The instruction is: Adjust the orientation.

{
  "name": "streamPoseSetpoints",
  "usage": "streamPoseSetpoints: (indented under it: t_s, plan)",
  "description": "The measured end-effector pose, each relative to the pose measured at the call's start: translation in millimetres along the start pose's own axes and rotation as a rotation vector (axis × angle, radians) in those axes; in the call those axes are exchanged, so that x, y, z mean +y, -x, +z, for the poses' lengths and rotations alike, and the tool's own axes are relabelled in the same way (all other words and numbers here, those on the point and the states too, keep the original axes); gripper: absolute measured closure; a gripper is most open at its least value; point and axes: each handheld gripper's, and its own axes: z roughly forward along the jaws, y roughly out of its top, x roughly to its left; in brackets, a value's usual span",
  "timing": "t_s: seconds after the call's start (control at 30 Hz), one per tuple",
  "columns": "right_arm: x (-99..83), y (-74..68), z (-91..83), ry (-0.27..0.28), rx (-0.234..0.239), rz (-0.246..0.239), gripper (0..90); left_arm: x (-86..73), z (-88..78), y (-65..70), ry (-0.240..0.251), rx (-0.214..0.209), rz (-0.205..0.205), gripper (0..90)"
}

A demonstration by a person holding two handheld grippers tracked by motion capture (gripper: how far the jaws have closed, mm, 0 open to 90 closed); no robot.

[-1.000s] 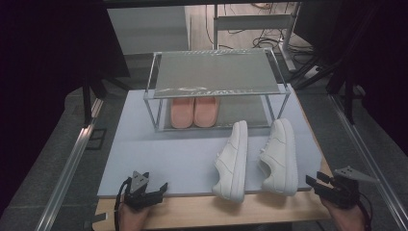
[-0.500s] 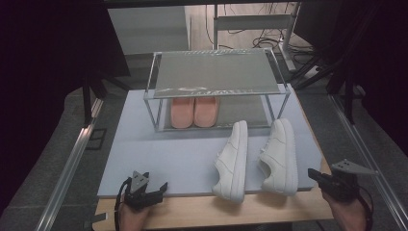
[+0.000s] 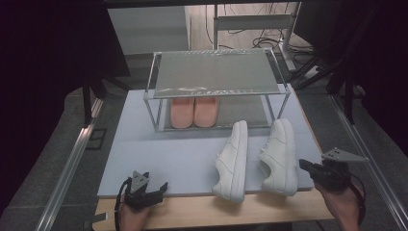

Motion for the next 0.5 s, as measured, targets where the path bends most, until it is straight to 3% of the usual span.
streamPoseSetpoints:
  t_s: [0.5]
  plan:
    - [7.1, -8.3, 19.5, -0.014, 0.009, -0.021, 89.9, 0.0, 0.2, 0.4, 0.001, 0.002, -0.001, 17.1]
